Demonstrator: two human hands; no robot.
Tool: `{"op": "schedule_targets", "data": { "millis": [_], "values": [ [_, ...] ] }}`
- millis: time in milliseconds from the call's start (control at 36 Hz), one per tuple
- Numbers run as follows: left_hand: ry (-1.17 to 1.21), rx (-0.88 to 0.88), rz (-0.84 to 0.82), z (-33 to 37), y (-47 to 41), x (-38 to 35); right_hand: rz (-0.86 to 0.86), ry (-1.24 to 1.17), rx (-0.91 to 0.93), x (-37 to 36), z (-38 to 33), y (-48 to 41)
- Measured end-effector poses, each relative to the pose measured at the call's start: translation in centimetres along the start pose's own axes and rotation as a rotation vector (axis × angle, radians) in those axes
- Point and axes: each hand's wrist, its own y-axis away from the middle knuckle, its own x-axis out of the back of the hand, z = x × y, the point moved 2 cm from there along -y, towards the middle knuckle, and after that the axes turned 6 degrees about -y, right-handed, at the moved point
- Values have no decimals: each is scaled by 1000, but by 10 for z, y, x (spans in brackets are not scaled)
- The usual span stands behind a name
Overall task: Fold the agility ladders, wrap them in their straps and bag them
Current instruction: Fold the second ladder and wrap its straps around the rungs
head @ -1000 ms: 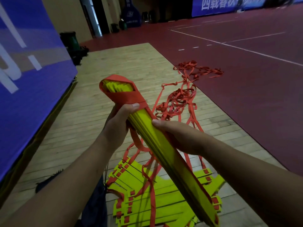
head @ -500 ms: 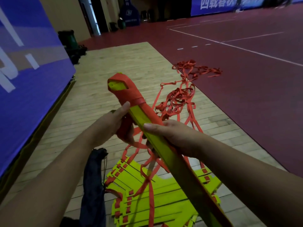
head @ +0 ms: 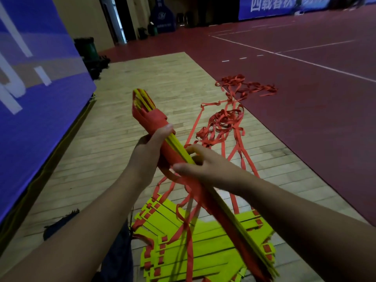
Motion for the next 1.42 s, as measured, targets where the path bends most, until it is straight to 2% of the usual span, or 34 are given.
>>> {"op": "schedule_targets", "data": {
  "millis": [167,250,361,472,556,694,861,1000,1056,1167,1250,1333,1417],
  "values": [
    [181,-66,-80,5,-5,7,-205,-230,-102,3,4,8],
    [161,-62,-135,4,-7,10,-197,-307,-128,-1,8,8],
    [18,-20,-222,9,-12,18,-109,-264,-81,2,9,6],
    [-230,87,-274,7,-12,22,27,-119,-61,4,10,2],
    [-308,126,-232,2,-9,18,134,148,-81,1,17,-6],
    [-234,162,-7,-16,-1,0,268,629,-55,-16,13,0],
    [-97,241,125,-24,-4,-2,319,854,2,-26,7,5],
    [39,179,163,-19,-5,4,218,728,81,-23,-1,5],
    [86,136,133,-14,-5,6,157,573,73,-19,-2,4],
    [116,12,-65,-7,-4,10,95,43,-145,-8,-12,7],
    [112,-65,-197,0,-1,8,50,-123,-273,1,-8,3],
    [106,-119,-294,4,0,5,-150,-321,-332,2,4,1],
    [159,-144,-380,6,3,3,-322,-432,-300,2,7,5]
  ]
}}
